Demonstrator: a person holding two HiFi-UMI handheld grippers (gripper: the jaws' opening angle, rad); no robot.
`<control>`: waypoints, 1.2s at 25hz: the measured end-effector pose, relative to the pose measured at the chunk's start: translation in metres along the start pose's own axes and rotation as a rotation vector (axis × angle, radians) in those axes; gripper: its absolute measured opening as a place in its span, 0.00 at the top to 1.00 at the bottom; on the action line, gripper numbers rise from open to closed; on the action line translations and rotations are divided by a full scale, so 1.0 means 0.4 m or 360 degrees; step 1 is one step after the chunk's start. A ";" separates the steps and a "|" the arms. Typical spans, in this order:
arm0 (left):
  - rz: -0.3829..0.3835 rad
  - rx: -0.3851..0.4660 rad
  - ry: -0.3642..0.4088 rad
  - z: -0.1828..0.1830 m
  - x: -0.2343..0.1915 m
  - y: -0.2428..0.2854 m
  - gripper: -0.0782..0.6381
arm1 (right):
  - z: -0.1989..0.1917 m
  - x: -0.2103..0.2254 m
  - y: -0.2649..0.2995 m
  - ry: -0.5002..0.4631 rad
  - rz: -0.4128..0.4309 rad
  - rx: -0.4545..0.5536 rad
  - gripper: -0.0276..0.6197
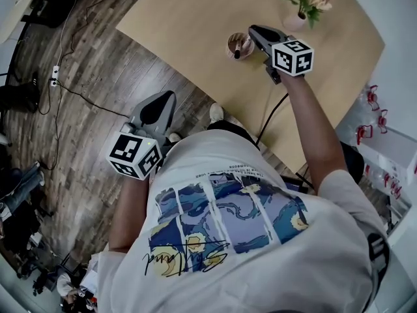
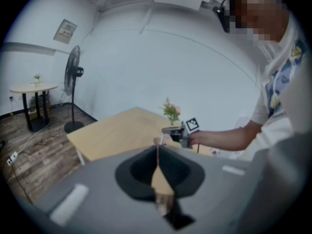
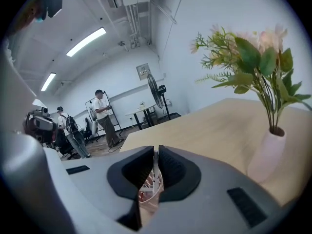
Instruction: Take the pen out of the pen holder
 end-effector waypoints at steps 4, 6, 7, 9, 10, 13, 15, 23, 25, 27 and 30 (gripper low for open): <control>-0.0023 0.0010 0.0010 -0.004 -0.007 -0.019 0.87 | 0.037 -0.020 -0.028 -0.0045 -0.0037 0.0060 0.91; -0.0038 0.0012 0.0015 -0.007 -0.008 -0.029 0.87 | 0.054 -0.031 -0.045 -0.0064 -0.0060 0.0095 0.91; -0.0047 0.0014 0.0017 -0.010 -0.009 -0.034 0.87 | 0.062 -0.036 -0.054 -0.0074 -0.0074 0.0109 0.91; -0.0063 0.0019 0.0020 -0.016 -0.012 -0.047 0.87 | 0.078 -0.047 -0.069 -0.0099 -0.0107 0.0133 0.91; -0.0070 0.0022 0.0021 -0.018 -0.016 -0.055 0.87 | 0.087 -0.054 -0.075 -0.0115 -0.0124 0.0142 0.91; -0.0091 0.0029 0.0020 -0.025 -0.032 -0.082 0.87 | 0.114 -0.083 -0.089 -0.0158 -0.0159 0.0169 0.91; -0.0106 0.0033 0.0021 -0.030 -0.043 -0.099 0.87 | 0.131 -0.106 -0.099 -0.0186 -0.0180 0.0187 0.91; -0.0169 0.0061 0.0019 -0.060 -0.085 -0.179 0.87 | 0.197 -0.230 -0.151 -0.0274 -0.0253 0.0281 0.91; -0.0185 0.0073 0.0018 -0.066 -0.097 -0.199 0.87 | 0.215 -0.269 -0.163 -0.0299 -0.0261 0.0296 0.91; -0.0200 0.0086 0.0019 -0.071 -0.109 -0.219 0.87 | 0.233 -0.312 -0.176 -0.0323 -0.0266 0.0310 0.91; -0.0219 0.0100 0.0016 -0.085 -0.123 -0.255 0.87 | 0.252 -0.386 -0.197 -0.0358 -0.0264 0.0332 0.91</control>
Point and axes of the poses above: the fingertips, and each gripper's own axes: y forward along the fingers, x to its right, z out of its top, the point moved 6 cm from there along -y, backward along the fingers, and after that the axes turned 2 degrees about -y, right-handed, at the moved point
